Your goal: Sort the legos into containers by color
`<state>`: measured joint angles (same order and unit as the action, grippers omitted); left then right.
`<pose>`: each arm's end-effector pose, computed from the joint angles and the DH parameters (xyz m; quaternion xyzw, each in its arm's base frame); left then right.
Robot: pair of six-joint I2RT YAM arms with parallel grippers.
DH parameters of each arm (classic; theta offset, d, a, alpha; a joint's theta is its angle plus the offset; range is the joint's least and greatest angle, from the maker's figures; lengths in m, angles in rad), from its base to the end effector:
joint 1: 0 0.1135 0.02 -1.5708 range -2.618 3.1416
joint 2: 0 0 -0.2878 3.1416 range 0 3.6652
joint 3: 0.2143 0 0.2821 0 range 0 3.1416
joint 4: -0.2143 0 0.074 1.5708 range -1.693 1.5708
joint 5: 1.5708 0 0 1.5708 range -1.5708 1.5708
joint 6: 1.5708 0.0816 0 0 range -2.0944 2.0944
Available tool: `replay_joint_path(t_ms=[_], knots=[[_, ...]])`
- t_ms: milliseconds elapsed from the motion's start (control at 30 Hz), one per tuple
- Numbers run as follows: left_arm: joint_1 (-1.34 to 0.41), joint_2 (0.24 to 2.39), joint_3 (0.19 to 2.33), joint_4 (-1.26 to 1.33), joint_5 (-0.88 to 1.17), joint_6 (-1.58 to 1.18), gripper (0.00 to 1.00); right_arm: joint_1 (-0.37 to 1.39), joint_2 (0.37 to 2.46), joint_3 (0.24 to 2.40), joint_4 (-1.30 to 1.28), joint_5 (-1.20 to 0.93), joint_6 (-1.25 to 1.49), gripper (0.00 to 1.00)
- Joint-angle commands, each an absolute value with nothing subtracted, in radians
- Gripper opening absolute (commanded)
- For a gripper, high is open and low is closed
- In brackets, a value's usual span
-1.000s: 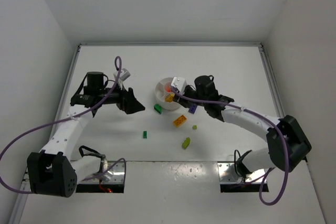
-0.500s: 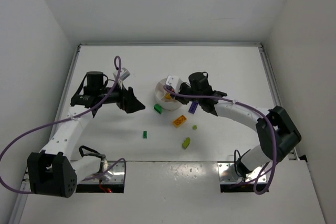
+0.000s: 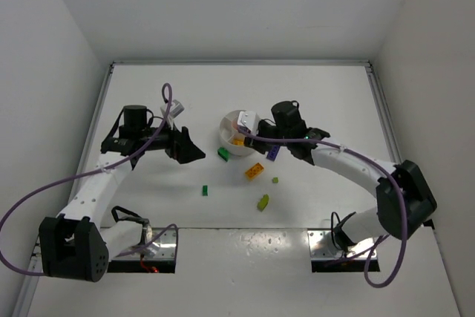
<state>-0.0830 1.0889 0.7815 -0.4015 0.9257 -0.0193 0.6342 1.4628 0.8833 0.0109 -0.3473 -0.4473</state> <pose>0.2546 -0.0866 0.2622 0.2123 0.8066 -0.4243 0.3525 0.2892 0.2472 0.2177 -0.5159 0.6979 0.1950 0.4570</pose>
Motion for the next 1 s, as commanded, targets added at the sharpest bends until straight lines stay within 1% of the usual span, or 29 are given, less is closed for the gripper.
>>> replay_joint_path(t_ms=[0,33,67,100,133,200,333,400,433,567,633,800,967], knots=[[-0.069,1.055,0.782,-0.364,0.933,-0.038,1.00,0.621,1.352,0.899,-0.102,-0.540,-0.563,0.41],[-0.069,1.046,0.782,-0.364,0.933,-0.038,1.00,0.612,1.315,0.866,-0.174,-0.619,-0.663,0.39],[-0.069,1.046,0.782,-0.364,0.924,-0.038,1.00,0.612,1.302,0.855,-0.220,-0.652,-0.722,0.39],[-0.069,1.046,0.782,-0.364,0.923,-0.038,1.00,0.612,1.302,0.844,-0.254,-0.678,-0.764,0.36],[-0.069,1.046,0.782,-0.364,0.923,-0.038,1.00,0.612,1.302,0.833,-0.287,-0.716,-0.819,0.36],[-0.069,1.046,0.782,-0.364,0.923,-0.038,1.00,0.612,1.325,0.833,-0.377,-0.741,-0.877,0.35],[-0.069,1.046,0.782,-0.364,0.923,-0.038,1.00,0.612,1.405,0.833,-0.417,-0.750,-0.978,0.35],[-0.069,1.046,0.782,-0.364,0.923,-0.038,1.00,0.612,1.454,0.824,-0.437,-0.750,-1.029,0.39],[-0.069,1.046,0.782,-0.364,0.923,-0.038,1.00,0.612,1.469,0.824,-0.437,-0.750,-1.087,0.45],[-0.069,1.046,0.773,-0.364,0.923,-0.038,1.00,0.612,1.545,0.870,-0.488,-0.750,-1.205,0.53],[-0.069,1.046,0.773,-0.364,0.923,-0.038,1.00,0.612,1.578,0.914,-0.531,-0.741,-1.268,0.54],[-0.069,1.035,0.764,-0.364,0.914,-0.029,1.00,0.612,1.692,1.023,-0.589,-0.710,-1.319,0.55],[-0.069,1.015,0.744,-0.364,0.914,-0.029,1.00,0.612,1.747,1.066,-0.600,-0.684,-1.330,0.63]])
